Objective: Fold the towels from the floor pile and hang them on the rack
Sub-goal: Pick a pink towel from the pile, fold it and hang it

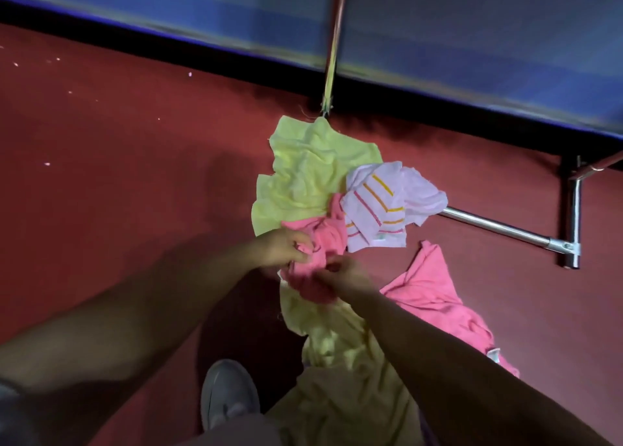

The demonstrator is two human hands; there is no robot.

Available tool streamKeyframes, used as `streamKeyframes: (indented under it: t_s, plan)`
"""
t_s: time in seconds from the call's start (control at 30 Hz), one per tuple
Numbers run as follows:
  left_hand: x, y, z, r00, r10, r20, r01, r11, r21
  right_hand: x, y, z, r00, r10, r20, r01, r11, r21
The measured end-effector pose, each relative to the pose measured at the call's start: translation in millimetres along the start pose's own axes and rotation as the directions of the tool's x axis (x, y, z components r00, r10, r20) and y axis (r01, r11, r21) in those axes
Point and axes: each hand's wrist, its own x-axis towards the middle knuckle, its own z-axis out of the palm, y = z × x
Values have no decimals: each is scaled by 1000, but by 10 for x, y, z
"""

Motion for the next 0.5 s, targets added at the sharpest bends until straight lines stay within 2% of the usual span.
streamKeyframes:
  t_s: [0.13, 0.3, 0.37, 0.5]
  plan:
    - [-235, 442, -245, 997, 55, -46, -59, 995, -84, -288, -394, -489, 999, -23, -42, 24, 1000, 14]
    - [-732, 1375, -547, 957, 188, -220, -243, 936, -255, -1030, -1167, -1109, 973, -206, -103, 213, 975, 66]
    - [-1031, 1754, -535, 935, 210, -285, -306, 882, -357, -1441, -1524, -1301, 944, -290, -158, 303, 951, 67]
    - [-1680, 2440, -409, 885, 267, -381, -424, 801, -423, -2273, -2041, -1574, 857, -419, -301, 452, 891, 45]
